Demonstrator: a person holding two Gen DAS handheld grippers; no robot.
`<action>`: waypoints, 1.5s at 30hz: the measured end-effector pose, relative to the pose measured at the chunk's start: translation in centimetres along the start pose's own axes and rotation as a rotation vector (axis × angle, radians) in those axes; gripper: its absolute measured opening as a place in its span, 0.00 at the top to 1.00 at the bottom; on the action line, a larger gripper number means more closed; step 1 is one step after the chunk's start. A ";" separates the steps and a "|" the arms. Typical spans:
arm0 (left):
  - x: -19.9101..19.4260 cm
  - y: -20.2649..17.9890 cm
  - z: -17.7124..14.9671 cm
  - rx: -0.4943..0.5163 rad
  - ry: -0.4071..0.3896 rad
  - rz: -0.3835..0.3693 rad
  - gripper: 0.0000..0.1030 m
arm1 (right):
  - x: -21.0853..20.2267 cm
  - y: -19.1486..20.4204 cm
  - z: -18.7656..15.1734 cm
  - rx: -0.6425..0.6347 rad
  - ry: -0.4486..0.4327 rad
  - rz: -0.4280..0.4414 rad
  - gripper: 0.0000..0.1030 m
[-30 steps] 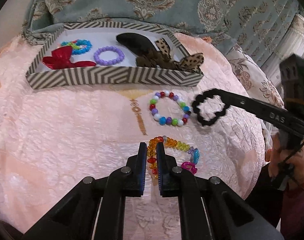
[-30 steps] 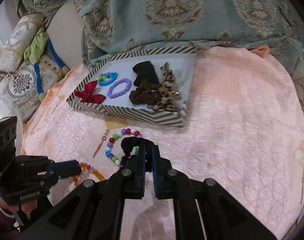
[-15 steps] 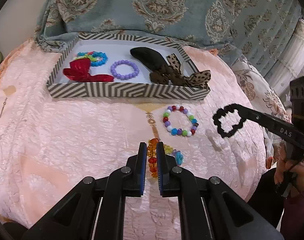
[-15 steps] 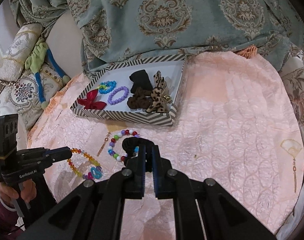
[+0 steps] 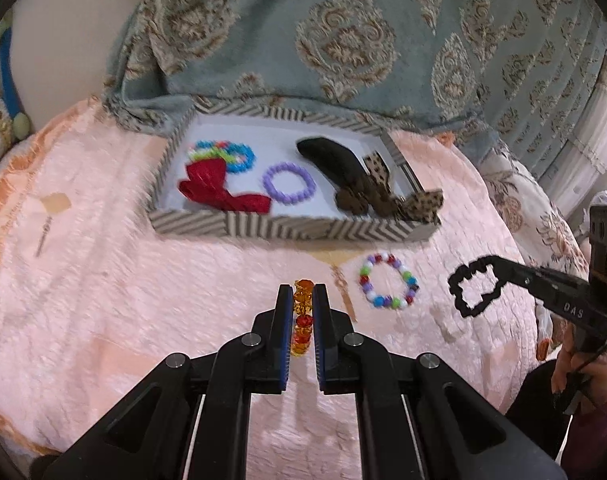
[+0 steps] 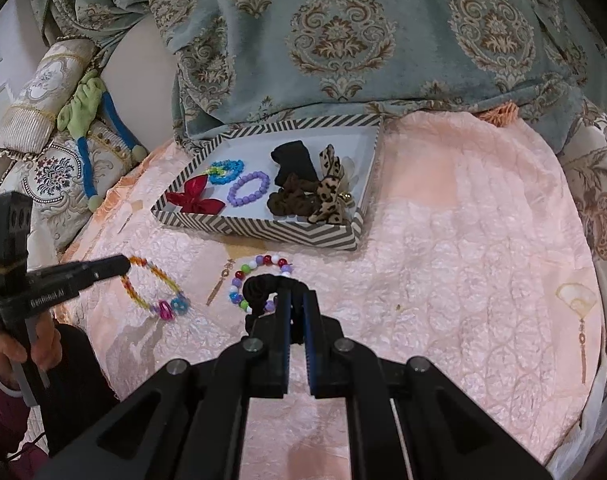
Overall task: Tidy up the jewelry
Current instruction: 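Carry the rainbow bracelet and black scrunchie into the tray and open both tools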
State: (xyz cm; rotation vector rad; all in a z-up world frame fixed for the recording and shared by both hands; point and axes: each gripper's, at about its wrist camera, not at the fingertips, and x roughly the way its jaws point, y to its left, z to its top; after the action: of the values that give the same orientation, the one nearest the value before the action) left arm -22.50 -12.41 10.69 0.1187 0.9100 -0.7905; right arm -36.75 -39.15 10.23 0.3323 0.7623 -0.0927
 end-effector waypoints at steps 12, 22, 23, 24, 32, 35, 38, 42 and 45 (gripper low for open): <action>0.9 0.2 1.9 0.016 -0.009 0.056 1.00 | 1.0 0.8 2.0 -0.009 -0.008 0.011 0.94; 2.8 -2.2 5.1 0.034 -0.036 0.020 1.00 | 2.4 1.6 5.2 -0.025 -0.017 0.000 0.94; 3.0 -2.3 5.6 0.031 -0.039 0.020 1.00 | 2.6 1.7 5.5 -0.027 -0.017 -0.002 0.94; 3.3 -2.5 6.1 0.033 -0.046 0.022 1.00 | 2.8 1.7 5.9 -0.030 -0.017 -0.006 0.94; 5.0 -3.4 8.9 0.070 -0.063 0.042 1.00 | 4.3 1.3 8.7 -0.024 -0.020 -0.037 0.94; 5.4 -3.1 9.8 0.085 -0.062 0.044 1.00 | 5.0 1.1 9.8 -0.028 -0.023 -0.054 0.94; 5.6 -1.9 11.3 0.073 -0.055 0.035 1.00 | 5.8 0.8 11.0 -0.027 -0.029 -0.073 0.94; 6.2 -0.4 13.3 0.048 -0.046 0.026 1.00 | 7.0 0.3 12.7 -0.017 -0.050 -0.089 0.94; 6.9 0.2 14.6 0.042 -0.041 0.042 1.00 | 8.3 -0.3 14.3 0.011 -0.066 -0.084 0.94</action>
State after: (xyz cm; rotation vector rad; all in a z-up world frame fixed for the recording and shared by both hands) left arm -10.23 -22.19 14.68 0.1578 0.8498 -0.7708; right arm -21.35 -43.82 14.07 0.3064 0.7101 -0.1859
